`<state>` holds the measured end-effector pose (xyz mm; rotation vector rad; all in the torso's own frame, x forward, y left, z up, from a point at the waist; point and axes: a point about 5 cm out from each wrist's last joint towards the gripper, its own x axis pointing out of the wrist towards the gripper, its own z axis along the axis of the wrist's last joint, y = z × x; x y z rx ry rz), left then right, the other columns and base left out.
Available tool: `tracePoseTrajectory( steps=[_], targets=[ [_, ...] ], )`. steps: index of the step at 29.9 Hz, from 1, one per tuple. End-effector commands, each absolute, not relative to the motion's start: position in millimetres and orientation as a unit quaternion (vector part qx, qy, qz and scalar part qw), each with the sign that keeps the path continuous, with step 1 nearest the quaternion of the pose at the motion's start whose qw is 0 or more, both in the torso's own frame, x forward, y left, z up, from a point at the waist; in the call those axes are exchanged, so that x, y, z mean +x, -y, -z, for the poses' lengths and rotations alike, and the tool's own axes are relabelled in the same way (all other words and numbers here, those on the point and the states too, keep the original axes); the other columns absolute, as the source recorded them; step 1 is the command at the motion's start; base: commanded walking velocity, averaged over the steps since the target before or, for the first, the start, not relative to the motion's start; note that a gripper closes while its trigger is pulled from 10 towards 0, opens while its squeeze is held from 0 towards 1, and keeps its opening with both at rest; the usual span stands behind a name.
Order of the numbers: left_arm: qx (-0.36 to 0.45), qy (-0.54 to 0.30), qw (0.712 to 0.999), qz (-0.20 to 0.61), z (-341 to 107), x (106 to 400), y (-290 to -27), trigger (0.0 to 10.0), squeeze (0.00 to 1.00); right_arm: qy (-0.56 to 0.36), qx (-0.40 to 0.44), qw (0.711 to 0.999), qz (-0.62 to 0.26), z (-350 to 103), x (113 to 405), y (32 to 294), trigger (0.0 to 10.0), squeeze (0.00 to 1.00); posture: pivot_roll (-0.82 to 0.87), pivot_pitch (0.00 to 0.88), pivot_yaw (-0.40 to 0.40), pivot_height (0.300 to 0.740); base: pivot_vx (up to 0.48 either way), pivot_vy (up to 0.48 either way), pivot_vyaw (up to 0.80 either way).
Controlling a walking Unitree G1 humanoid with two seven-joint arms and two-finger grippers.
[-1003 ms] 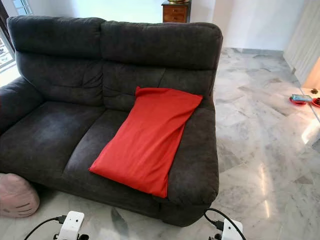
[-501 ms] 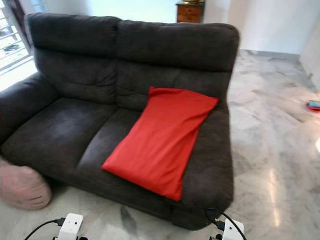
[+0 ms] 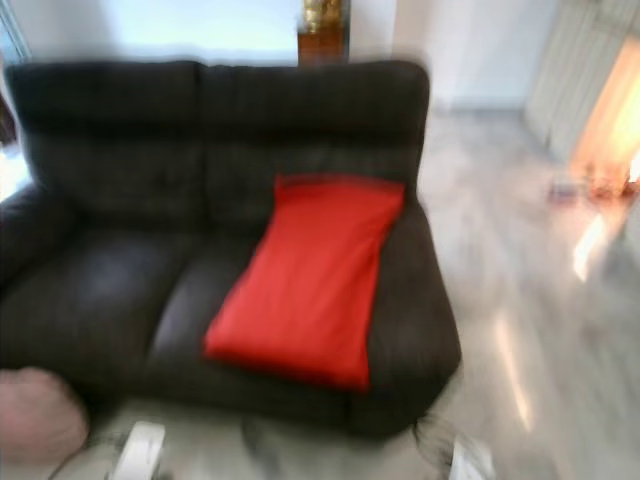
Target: Move the pillow to the sofa from floor
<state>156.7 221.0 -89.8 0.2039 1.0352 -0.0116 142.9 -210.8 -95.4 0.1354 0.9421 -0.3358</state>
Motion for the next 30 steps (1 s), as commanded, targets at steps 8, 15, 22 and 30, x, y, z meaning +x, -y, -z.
tracePoseTrajectory(
  steps=[8, 15, 22, 30],
  targets=[
    [0.100, -0.488, 0.867, 0.007, 88.0, 161.7, -219.5, 10.0, 0.00, -0.457, 0.060, 0.871, 0.169, 95.1, 139.6, 220.1, 10.0, 0.00, -0.05, 0.000, 0.016, 0.740, 0.000, 0.380, 0.00],
    [0.099, -0.489, 0.867, 0.007, 88.7, 160.4, -218.9, 10.0, 0.00, -0.463, 0.060, 0.869, 0.166, 96.2, 137.3, 219.5, 10.0, 0.00, -0.05, 0.000, 0.012, 0.740, 0.000, 0.379, 0.00],
    [0.097, -0.490, 0.866, 0.006, 89.2, 159.4, -218.7, 10.0, 0.00, -0.467, 0.060, 0.867, 0.165, 96.8, 136.0, 219.5, 10.0, 0.00, -0.05, 0.000, 0.010, 0.740, 0.000, 0.377, 0.00],
    [0.097, -0.488, 0.867, 0.008, 88.7, 161.1, -217.4, 10.0, 0.00, -0.471, 0.062, 0.864, 0.165, 97.6, 134.0, 220.0, 10.0, 0.00, -0.05, 0.000, 0.012, 0.740, 0.000, 0.379, 0.00]
  ],
)
